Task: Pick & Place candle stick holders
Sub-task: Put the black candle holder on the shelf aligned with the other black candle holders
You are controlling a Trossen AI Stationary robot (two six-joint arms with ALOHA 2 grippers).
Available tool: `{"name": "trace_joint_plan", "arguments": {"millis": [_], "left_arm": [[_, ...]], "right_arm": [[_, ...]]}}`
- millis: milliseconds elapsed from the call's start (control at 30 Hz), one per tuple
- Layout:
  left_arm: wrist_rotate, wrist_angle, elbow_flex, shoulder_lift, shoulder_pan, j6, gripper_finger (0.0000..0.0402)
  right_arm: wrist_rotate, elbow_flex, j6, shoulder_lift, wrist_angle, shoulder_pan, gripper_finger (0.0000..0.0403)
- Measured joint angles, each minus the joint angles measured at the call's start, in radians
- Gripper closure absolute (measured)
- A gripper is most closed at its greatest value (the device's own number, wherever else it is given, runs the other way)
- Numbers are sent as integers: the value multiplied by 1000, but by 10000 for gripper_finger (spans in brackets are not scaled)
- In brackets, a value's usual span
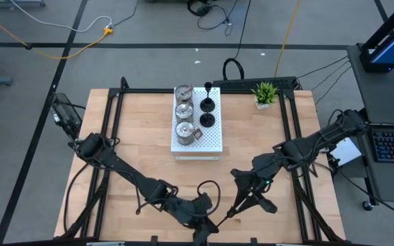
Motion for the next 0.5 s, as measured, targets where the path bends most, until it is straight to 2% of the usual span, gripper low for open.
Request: {"name": "trace_joint_plan", "arguments": {"millis": [200, 333, 500], "left_arm": [[-112, -10, 0, 2, -36, -21, 387], [-241, 16, 0, 0, -58, 27, 388], [-409, 70, 0, -5, -73, 114, 388]], "right_arm": [[3, 0, 28, -51, -31, 2, 321], [12, 0, 58, -70, -30, 30, 323], [107, 0, 75, -71, -38, 95, 323]]}}
